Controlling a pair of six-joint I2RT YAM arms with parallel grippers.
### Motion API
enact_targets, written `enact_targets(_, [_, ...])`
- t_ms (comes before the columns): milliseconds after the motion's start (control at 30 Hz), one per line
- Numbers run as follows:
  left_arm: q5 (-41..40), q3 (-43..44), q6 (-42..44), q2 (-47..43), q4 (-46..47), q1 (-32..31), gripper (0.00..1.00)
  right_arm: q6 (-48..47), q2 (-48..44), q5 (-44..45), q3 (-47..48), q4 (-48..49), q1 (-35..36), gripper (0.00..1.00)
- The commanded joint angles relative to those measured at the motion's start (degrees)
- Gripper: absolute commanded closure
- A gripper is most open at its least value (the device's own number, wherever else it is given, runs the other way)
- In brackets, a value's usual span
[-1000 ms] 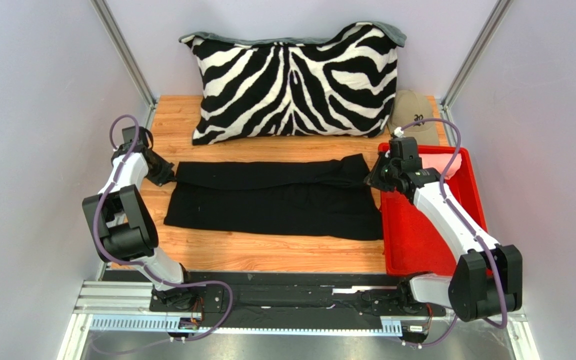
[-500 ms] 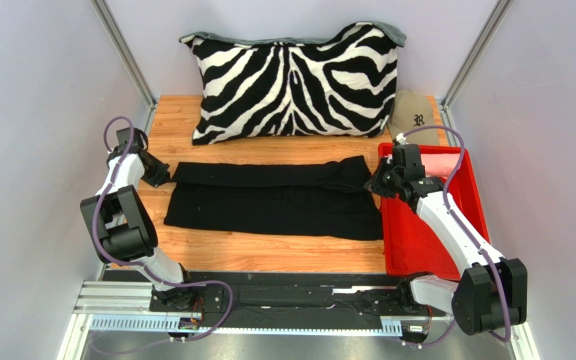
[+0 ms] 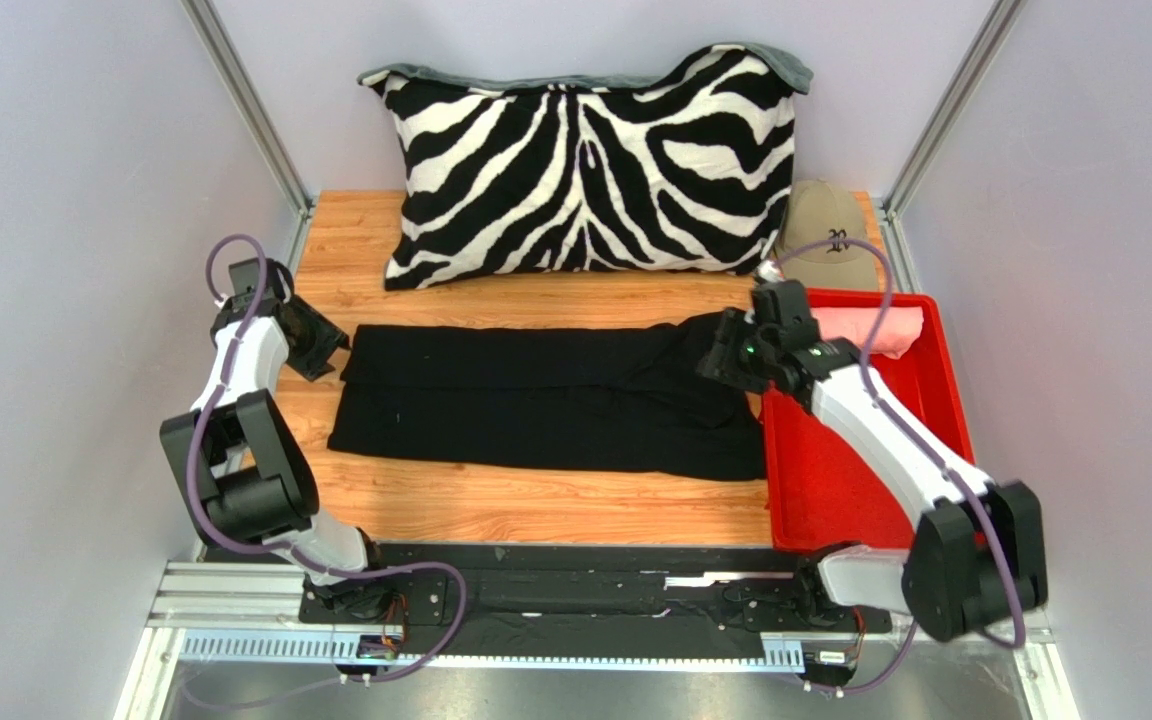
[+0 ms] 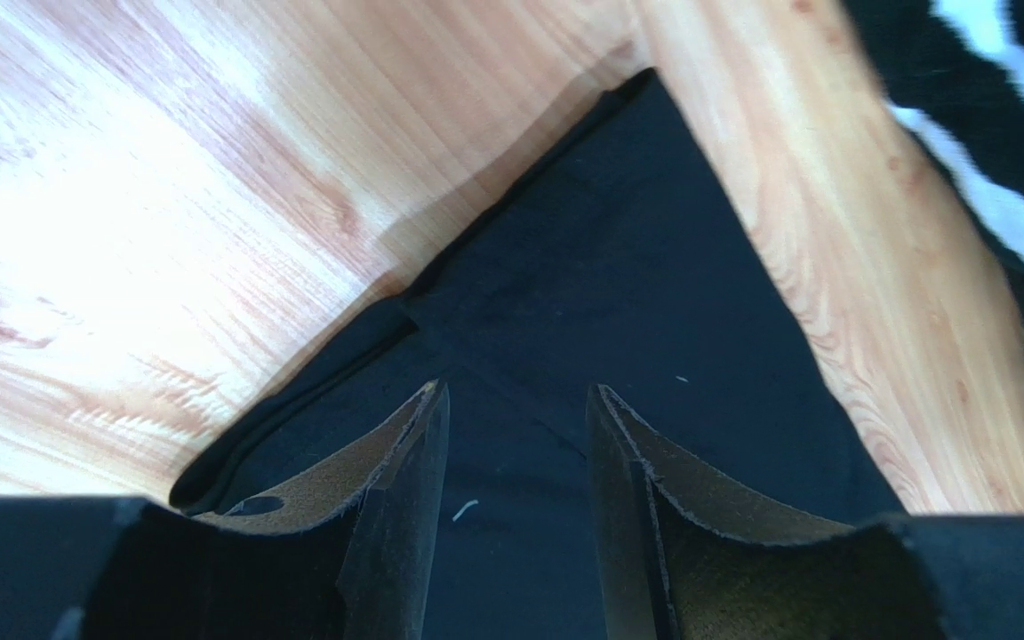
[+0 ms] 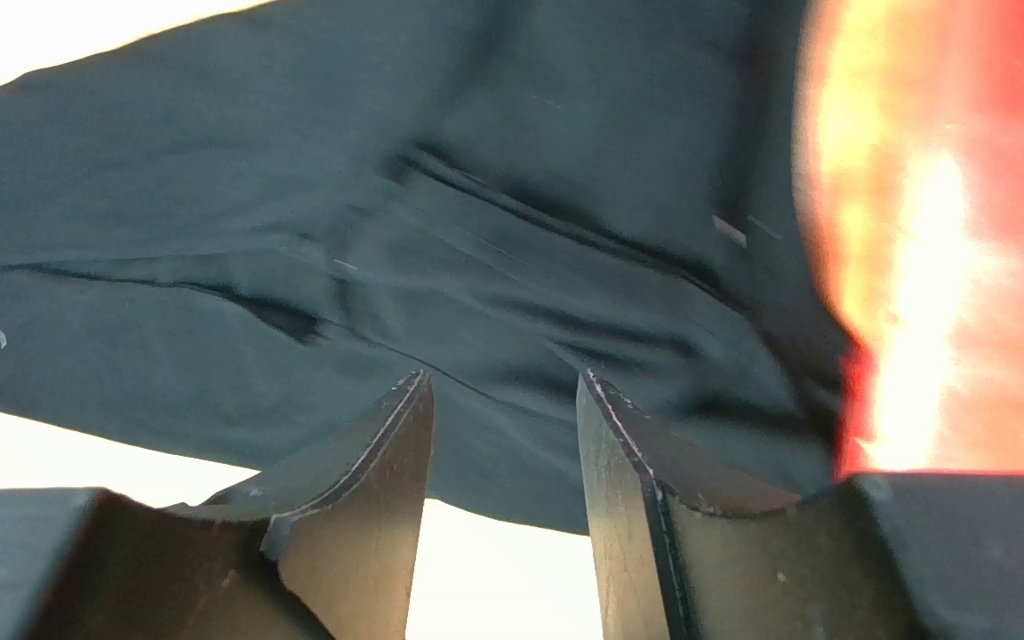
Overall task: Roll the t-shirts
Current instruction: Fold the T-shirt at the center of the board.
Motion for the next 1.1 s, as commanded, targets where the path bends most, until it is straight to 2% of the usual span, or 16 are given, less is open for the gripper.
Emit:
enact_targets(0, [-0.71, 0.17, 1.88, -5.55, -0.12, -0.05, 0.50, -1.56, 10.85, 3.54, 9.25, 5.57, 5.39, 0.52])
enact_targets(200, [-0.89, -1.50, 2.41, -8.28, 0.06, -6.46, 0.51, -3.84, 26.05, 11.35, 20.16, 4.44, 9.88, 0.54])
enact_targets(367, [-0.18, -2.38, 2.49, -8.73, 0.32, -11.73, 0.53, -3.49, 31.08, 14.53, 23.77, 3.13, 12.16, 0.55])
enact_targets(567, [0.52, -3.35, 2.58, -8.72, 0.76, -14.11, 0.54, -2.35, 33.28, 17.26, 24.21, 1.63, 14.45, 0.56])
enact_targets(667, [0.96, -4.14, 2.58, -8.72, 0.94, -14.73, 0.55, -2.00, 33.63, 18.05, 24.21, 1.28, 14.63, 0.71])
enact_targets(700, [0.96, -4.49, 2.67, -8.81, 0.94, -14.73, 0.55, -1.91, 33.55, 17.96, 24.21, 1.10, 14.71, 0.89])
enact_targets(767, [0.96, -4.84, 2.67, -9.16, 1.03, -14.73, 0.55, -1.82, 32.59, 17.79, 24.13, 0.66, 14.98, 1.00])
enact_targets(1067, [1.75, -5.81, 2.32, -9.43, 1.82, -15.34, 0.57, -0.42, 27.14, 16.47, 20.88, 0.22, 18.84, 1.00])
